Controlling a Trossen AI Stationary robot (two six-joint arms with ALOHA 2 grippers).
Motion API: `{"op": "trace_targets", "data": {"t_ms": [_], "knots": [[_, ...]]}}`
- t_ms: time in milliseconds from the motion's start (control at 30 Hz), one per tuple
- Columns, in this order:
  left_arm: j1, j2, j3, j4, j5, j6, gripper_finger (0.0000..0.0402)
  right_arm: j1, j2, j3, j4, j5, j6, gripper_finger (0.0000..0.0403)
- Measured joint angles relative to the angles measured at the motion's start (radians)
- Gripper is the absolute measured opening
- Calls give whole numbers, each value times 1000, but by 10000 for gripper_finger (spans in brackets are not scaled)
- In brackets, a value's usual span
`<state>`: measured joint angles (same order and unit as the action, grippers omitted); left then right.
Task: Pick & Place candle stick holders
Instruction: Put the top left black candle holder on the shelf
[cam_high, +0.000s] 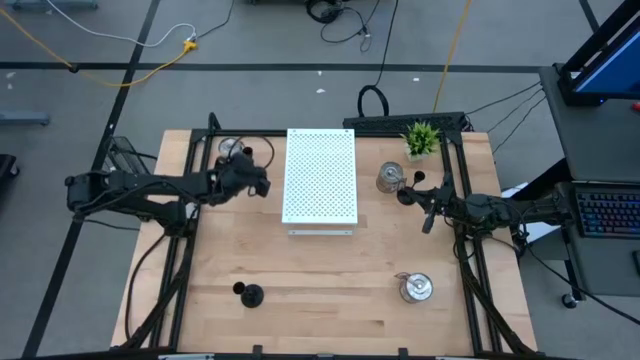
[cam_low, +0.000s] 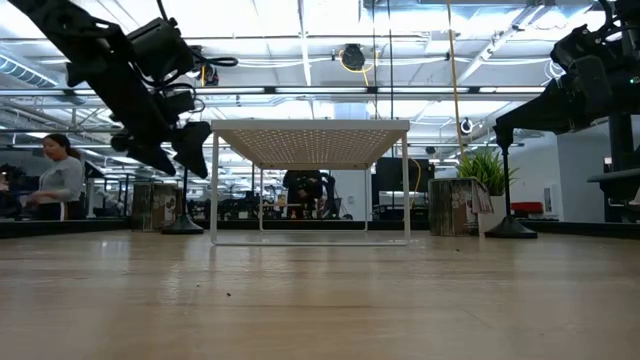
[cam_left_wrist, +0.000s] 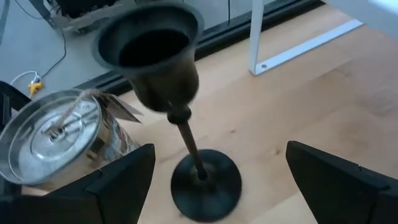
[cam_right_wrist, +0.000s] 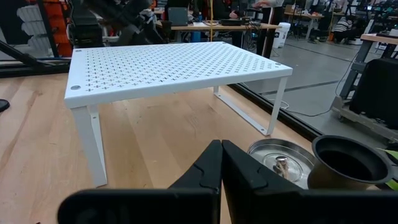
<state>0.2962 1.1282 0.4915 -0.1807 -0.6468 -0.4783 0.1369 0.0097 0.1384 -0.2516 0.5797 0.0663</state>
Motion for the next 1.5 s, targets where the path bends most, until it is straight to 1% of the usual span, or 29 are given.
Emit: {"op": "trace_targets", "data": {"t_ms": [167,300,367,500,667,833,1000,1067,1133,1333,1500], "knots": [[49,0,0,3,58,54,365,0,0,0,0,0,0,0],[78,14,0,7,72,59,365,0,0,0,0,0,0,0],[86,30,0,27,76,68,365,0,0,0,0,0,0,0],[97,67,1,78,123,83,365,0,0,0,0,0,0,0],[98,109,2,109,124,84,365,0,0,0,0,0,30,0],[98,108,2,104,127,96,365,0,0,0,0,0,84,0],[113,106,2,97,135,111,362,0,0,0,0,0,90,0],[122,106,2,96,149,111,349,0,0,0,0,0,90,0],[129,106,2,96,158,112,328,0,0,0,0,0,90,0],[142,106,2,95,172,125,240,0,0,0,0,0,90,0],[142,106,2,95,162,127,165,0,0,0,0,0,90,0]]}}
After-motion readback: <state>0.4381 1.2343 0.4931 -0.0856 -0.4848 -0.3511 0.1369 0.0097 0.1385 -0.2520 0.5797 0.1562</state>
